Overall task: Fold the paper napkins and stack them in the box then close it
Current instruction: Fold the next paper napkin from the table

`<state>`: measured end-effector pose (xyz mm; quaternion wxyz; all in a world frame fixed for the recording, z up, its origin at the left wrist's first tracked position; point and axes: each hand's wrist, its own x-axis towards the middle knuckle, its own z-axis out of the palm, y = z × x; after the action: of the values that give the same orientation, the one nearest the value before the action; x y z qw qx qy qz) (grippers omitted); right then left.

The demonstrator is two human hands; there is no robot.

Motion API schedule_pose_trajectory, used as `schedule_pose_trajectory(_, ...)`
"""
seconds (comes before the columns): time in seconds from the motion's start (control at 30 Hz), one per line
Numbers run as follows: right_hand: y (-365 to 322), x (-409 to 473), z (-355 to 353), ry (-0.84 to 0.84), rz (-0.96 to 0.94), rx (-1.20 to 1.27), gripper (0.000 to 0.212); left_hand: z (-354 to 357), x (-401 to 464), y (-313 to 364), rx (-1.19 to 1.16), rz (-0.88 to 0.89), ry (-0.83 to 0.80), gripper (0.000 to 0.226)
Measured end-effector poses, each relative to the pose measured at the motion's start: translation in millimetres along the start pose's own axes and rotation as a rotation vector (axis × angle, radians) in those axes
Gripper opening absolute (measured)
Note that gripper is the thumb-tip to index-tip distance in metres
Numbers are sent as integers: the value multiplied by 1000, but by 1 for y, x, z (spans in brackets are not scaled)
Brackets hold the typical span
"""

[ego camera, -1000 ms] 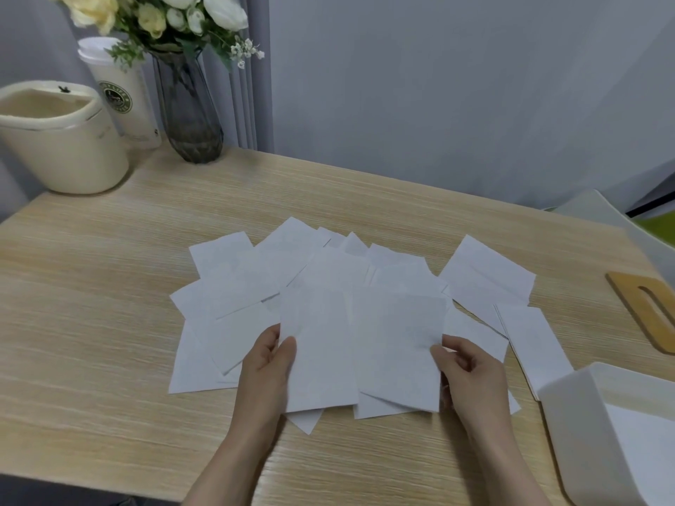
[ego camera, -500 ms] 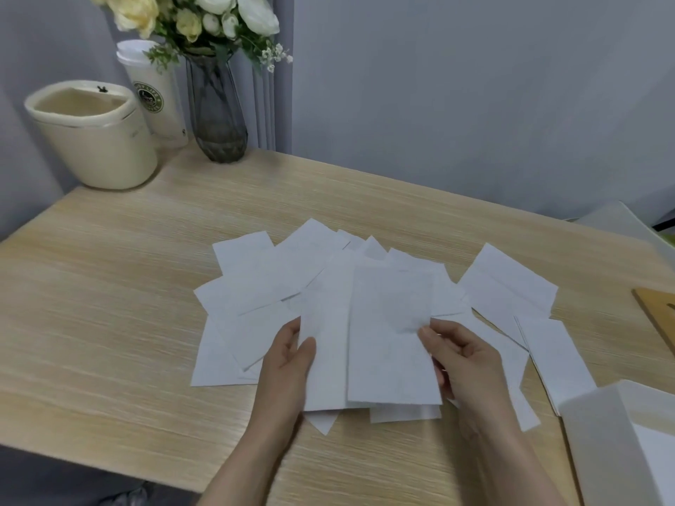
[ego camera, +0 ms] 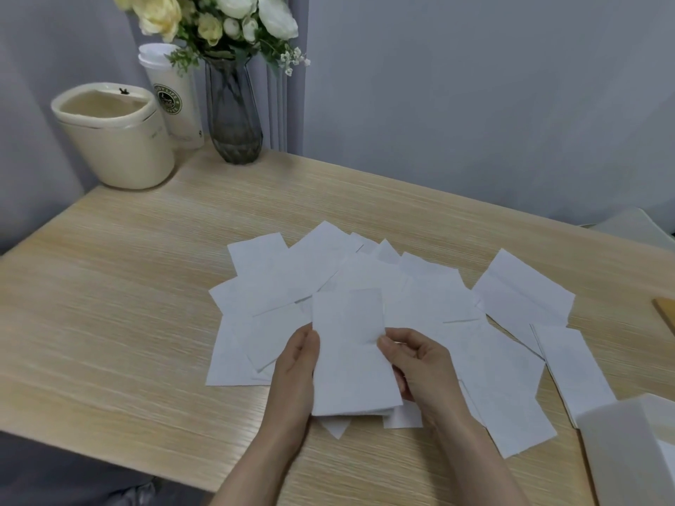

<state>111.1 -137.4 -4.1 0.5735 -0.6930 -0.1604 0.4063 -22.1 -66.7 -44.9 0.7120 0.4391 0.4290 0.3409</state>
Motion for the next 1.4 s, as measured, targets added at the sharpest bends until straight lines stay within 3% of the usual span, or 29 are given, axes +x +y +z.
schedule_pose_trajectory(0.37,9,-10,3,90,-46,-54,4,-1,0,-5,-24,2,2,24)
schedule_pose_trajectory(0.5,10,-15,3,192,-188,-259,22,0,-1,-5,-55,12,3,24)
schedule_pose_trajectory(0.63,10,-19,9,99,-163,-240,40,3,-5,-2,-88,8,-21,26)
schedule_pose_trajectory(0.83,13,-31,12,5,-164,-197,53,18,-16,3,-7,18,-180,42)
schedule_pose_trajectory(1.07,10,-27,-3,-59,-242,-173,54,23,-18,7,29,-14,-153,59)
schedule_pose_trajectory(1.23,-5,-23,-30,-219,-185,-103,47,12,-10,19,-40,-4,-87,61)
schedule_pose_trajectory(1.33,-13,-21,-46,-319,-129,-129,41,5,-7,29,23,-30,-166,58)
schedule_pose_trajectory(1.4,-15,-20,-53,-300,-114,-96,37,7,-8,32,33,-15,-190,55)
